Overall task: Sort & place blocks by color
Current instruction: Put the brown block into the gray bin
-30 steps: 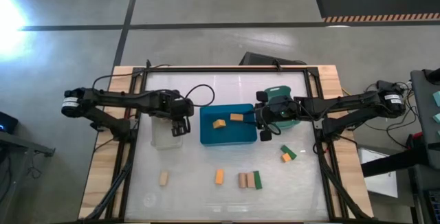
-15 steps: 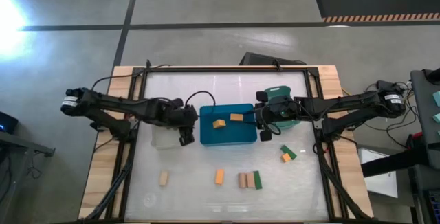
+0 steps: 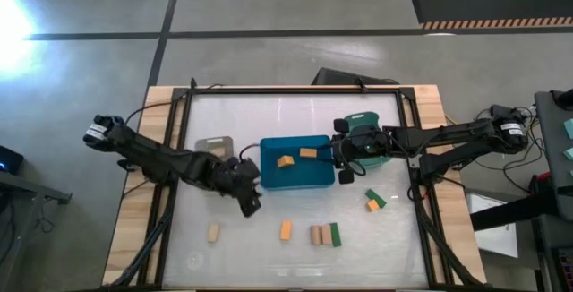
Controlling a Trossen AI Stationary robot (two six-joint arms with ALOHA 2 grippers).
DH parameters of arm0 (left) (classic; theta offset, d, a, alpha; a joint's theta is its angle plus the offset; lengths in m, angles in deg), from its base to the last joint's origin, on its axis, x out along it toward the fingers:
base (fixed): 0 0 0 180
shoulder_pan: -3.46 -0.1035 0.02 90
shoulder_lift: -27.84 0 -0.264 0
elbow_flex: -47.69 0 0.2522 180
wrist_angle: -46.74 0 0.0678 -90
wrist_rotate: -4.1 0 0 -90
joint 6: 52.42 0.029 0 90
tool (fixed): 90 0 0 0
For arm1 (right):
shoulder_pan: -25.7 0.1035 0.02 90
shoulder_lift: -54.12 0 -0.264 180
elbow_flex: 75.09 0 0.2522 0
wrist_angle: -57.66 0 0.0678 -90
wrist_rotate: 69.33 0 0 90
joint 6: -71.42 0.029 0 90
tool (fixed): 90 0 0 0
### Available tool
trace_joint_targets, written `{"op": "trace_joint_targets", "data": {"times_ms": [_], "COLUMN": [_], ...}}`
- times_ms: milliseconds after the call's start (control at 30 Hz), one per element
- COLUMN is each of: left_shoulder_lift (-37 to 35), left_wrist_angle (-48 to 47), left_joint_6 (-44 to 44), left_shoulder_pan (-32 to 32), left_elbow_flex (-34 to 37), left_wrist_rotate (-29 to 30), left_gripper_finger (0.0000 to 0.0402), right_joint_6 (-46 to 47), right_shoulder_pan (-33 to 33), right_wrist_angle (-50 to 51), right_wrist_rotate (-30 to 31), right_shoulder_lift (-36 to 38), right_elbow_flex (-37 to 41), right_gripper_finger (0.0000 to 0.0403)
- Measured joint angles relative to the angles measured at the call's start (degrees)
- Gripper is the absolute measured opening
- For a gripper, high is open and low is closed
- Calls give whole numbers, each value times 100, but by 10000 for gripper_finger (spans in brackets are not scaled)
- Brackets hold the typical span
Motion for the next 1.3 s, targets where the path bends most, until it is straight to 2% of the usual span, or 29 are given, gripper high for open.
{"op": "trace_joint_targets", "data": {"times_ms": [233, 600, 700, 933, 1067, 1300], "left_shoulder_lift": [316, 1252, 1513, 1794, 1741, 1717], "left_wrist_angle": [-11, -31, -175, -852, -1431, -1475], "left_joint_6": [-1468, -4119, -4377, -4530, -4771, -4808], "left_shoulder_pan": [507, 1241, 1378, 1414, 1413, 1436], "left_elbow_flex": [-2, 10, 35, 144, 162, 256], "left_wrist_rotate": [-663, -2929, -3448, -3518, -3127, -2932], "left_gripper_finger": [162, 152, 148, 148, 148, 175], "right_joint_6": [2, 2, 2, -23, -31, -37], "right_shoulder_pan": [0, 1, 2, 0, 0, 0], "right_wrist_angle": [0, 0, 0, -4, -13, -4], "right_wrist_rotate": [0, 0, 0, -2, -2, -2], "right_shoulder_lift": [0, 0, 0, 0, 0, 0], "right_elbow_flex": [0, 0, 0, 0, 0, 0], "right_gripper_finger": [139, 139, 139, 139, 139, 139]}}
